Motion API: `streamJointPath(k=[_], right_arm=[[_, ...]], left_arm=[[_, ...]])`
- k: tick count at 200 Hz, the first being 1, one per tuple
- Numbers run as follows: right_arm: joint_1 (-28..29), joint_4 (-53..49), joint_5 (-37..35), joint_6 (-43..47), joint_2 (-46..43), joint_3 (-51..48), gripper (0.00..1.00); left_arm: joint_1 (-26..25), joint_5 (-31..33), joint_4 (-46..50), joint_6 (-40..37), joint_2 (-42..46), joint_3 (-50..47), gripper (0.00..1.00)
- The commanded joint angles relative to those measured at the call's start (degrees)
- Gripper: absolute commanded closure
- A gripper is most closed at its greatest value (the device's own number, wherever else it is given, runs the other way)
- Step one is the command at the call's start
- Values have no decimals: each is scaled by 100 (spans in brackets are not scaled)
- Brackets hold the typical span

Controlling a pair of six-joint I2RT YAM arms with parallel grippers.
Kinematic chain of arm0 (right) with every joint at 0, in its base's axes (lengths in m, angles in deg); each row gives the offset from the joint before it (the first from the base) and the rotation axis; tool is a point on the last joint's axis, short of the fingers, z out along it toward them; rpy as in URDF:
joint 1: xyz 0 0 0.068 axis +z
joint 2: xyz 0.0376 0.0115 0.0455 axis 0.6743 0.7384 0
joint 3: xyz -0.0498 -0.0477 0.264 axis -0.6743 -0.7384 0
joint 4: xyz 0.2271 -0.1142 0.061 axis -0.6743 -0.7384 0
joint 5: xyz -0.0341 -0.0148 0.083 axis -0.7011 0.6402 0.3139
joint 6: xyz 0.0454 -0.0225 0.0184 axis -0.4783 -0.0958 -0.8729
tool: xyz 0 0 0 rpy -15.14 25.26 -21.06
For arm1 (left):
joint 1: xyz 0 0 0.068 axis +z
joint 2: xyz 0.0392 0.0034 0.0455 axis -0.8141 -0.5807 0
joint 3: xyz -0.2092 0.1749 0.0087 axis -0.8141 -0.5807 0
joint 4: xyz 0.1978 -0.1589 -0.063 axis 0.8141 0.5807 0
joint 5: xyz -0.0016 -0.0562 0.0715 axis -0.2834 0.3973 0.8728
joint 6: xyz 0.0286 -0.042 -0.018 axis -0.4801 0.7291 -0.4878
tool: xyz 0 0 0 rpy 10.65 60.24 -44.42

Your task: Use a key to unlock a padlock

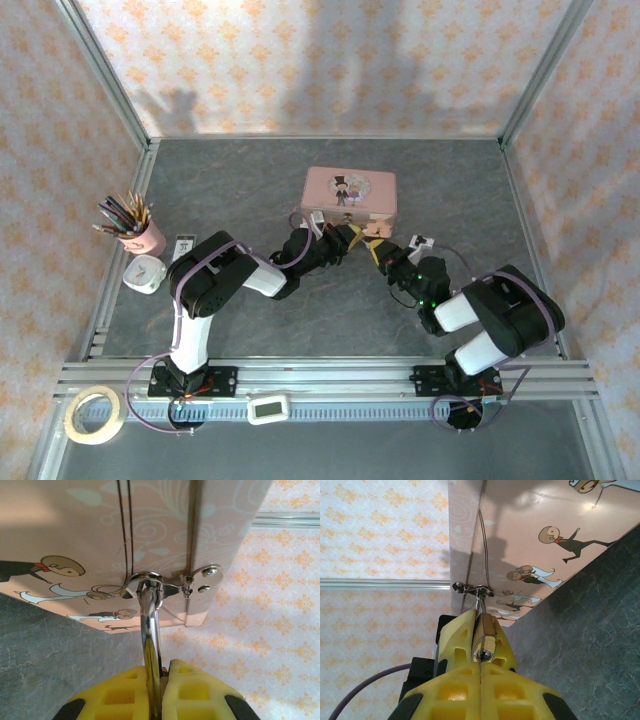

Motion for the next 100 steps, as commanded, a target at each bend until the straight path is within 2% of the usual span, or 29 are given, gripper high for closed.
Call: streamJointPath(k=[1,52,100], right_arm=[[56,326,-147,-465,30,39,100],[164,65,-439,-1091,-13,64,100],[160,263,-348,-1051,300,264,100]], left_arm=[[-204,-46,-815,20,-23,110,100],[-254,71,-1121,-4,-57,28,100],[-283,-58,-1131,-112,33,5,100]])
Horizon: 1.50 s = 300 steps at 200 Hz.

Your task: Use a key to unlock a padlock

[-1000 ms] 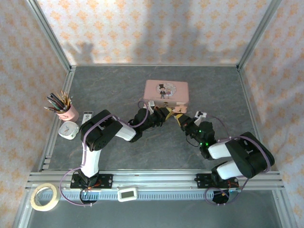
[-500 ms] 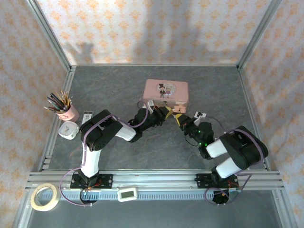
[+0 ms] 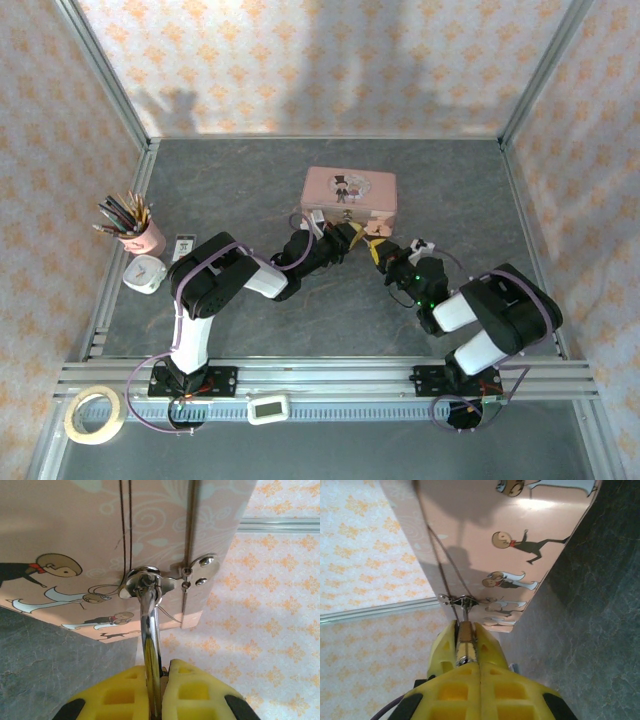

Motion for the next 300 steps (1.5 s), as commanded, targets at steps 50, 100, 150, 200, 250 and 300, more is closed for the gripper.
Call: streamJointPath(k=[50,100,150,200,250,300], right_arm=[[53,528,49,76,354,299,100],[111,281,-155,26,93,225,100],[539,183,-648,-184,130,213,100],[611,40,-767,-38,152,346,100],[602,-136,-822,265,206,492,100],[444,-7,-443,174,500,618,100]], left_arm=[[-217,-339,-984,-59,20,-175,100],[-215,-134,-1035,-12,-42,-229,100],[-216,156,-1038,67,-34,-204,100],[-215,247,-938,31,60,-230,100],[-246,80,-1037,69,86,-249,100],[-291,73,-1101,-107,112,-347,100]])
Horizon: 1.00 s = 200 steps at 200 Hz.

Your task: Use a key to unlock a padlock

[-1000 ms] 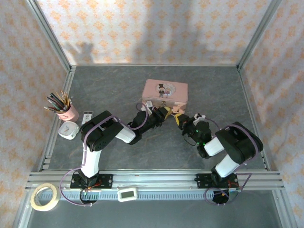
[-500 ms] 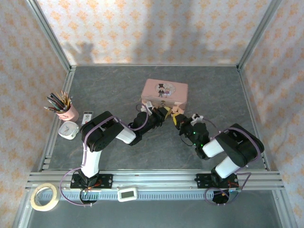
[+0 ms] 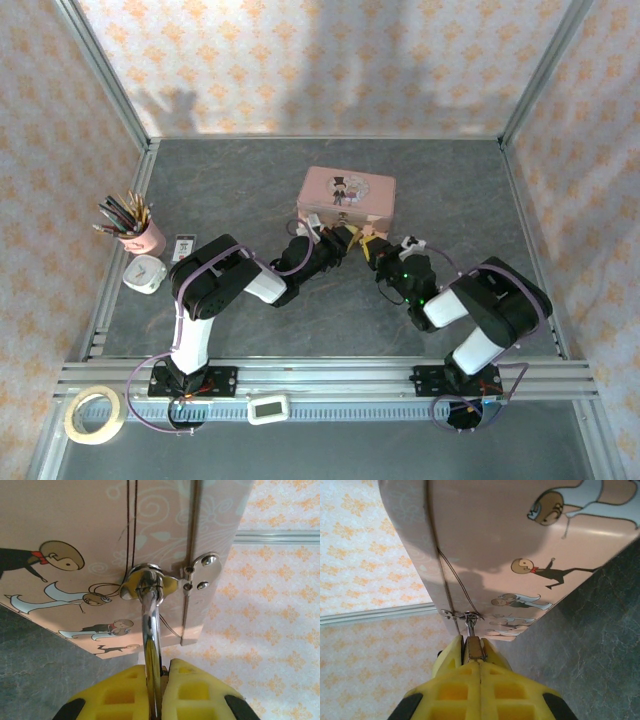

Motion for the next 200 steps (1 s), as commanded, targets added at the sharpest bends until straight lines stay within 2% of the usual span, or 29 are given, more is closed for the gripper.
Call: streamJointPath(k=[1,13,53,77,102,141,175,200], right_arm=[[-65,78,263,19,161,216,100],[-209,121,588,-228,212,214,100],[-637,-94,2183,-1167,228,588,100],[-779,337,2724,-2489,201,616,100],[-776,1045,2687,-3829,94,546,100],[-775,784,2213,-4413,-473,651,100],[-780,1101,2065,-4508,-390,482,100],[-803,899,2155,-3930,-254,467,100]], left_arm=[[-179,-388,-776,-119,121,-46,100],[-157,-371,-843,-376,94,-68,100],[-44,-597,-1922,-1079,-289,-19,100],[-6,-722,-2594,-1374,-496,-14,100],[4,-790,-3367,-1659,-735,-80,100],[-1,-1119,-3396,-2077,-975,85,100],[4,-1212,-3399,-2216,-950,155,100],[57,-1152,-3396,-2080,-928,145,100]])
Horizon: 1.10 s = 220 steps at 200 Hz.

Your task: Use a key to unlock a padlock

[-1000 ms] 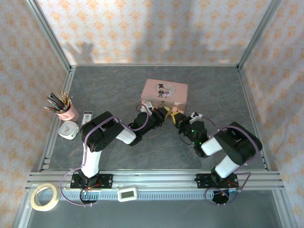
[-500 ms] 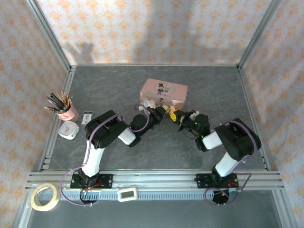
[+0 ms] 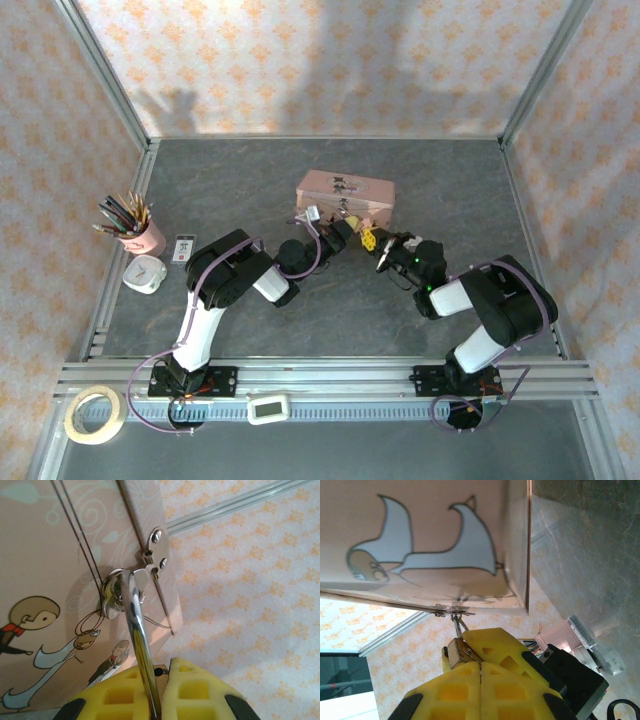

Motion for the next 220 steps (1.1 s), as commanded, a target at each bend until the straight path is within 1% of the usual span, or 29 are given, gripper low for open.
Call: streamJointPath(k=[1,16,36,45,60,69,79,87,95,113,121,143,170,189,215,220], right_arm=[[58,975,191,-1177,-103,132,100],[42,678,252,-694,-69,195,100],[27,-71,330,501,-182,385,100],[23,-633,314,1111,-371,513,94],[22,-2091,66,2462,-825,767,84],[26,-3221,-253,3318,-1142,988,78],[23,-4160,-630,4113,-1528,1163,73],[22,-4772,-1013,4578,-1791,1250,68],[28,-5168,-1308,4940,-2037,1281,64],[22,-5777,-1713,5623,-2286,1291,60],[29,-6004,-1765,5882,-2476,1325,60],[23,-6503,-1843,6548,-2589,1428,59],[26,-7045,-2092,7330,-2812,1579,58],[23,-7272,-2262,7692,-2988,1678,57],[24,-7414,-2384,7875,-3109,1773,56],[29,-7414,-2390,7883,-3117,1776,56]], left_arm=[[-139,-733,-1296,-271,-159,-6,100],[-125,-616,-1291,-190,-156,-51,100],[-92,-328,-1292,-6,-185,-158,100],[-57,-232,-1295,136,-230,-206,100],[-21,-60,-1253,308,-275,-287,100],[2,-13,-1166,333,-262,-329,100],[8,-16,-960,325,-210,-339,100],[7,-31,-742,289,-157,-335,100],[6,-22,-578,250,-111,-348,100],[-2,34,-338,301,-63,-424,100],[1,87,-243,360,-48,-454,100],[-6,158,127,518,39,-561,100],[-73,252,910,584,294,-710,100],[-119,311,1596,562,515,-790,100],[-161,413,2349,538,768,-893,100],[-162,425,2397,543,793,-920,98]])
